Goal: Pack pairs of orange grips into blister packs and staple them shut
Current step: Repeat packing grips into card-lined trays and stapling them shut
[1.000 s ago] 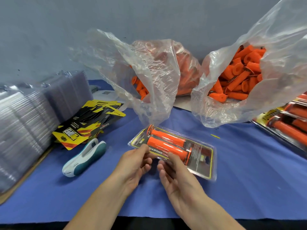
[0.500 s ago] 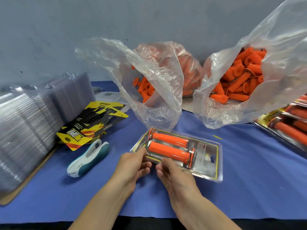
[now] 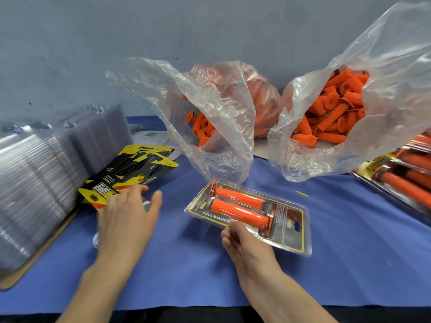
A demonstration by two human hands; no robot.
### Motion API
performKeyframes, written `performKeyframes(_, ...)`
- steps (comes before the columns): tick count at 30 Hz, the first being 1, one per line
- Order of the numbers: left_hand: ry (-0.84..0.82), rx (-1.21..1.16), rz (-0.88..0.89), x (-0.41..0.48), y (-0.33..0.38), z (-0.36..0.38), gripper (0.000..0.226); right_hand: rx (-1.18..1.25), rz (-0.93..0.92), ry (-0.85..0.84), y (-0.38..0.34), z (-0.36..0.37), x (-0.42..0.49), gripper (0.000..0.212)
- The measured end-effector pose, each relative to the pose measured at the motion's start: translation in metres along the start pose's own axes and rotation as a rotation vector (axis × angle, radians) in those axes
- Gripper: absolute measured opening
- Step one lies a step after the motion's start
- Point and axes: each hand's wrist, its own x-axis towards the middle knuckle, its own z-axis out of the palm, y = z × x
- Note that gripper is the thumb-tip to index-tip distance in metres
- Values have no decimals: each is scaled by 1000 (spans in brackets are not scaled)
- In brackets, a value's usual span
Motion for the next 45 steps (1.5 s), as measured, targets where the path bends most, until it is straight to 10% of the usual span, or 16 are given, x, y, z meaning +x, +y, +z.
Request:
performKeyframes(4, -302, 288, -176, 4, -44, 2, 72, 7, 2, -5, 0, 1, 0, 9)
performKeyframes(9, -381, 333, -97, 5, -43, 0, 55, 23, -3, -12, -1, 0, -1, 6)
performKeyframes(14, -859, -607, -303, -24, 2, -21, 53, 26, -6, -13, -3, -1, 0, 9)
performKeyframes(18, -1229, -888, -338, -47, 30, -33, 62, -19, -32, -28, -2, -2, 2, 19)
performKeyframes(45, -1083, -1196, -489, -57, 61, 0, 61, -226, -70, -33, 0, -2, 3, 14)
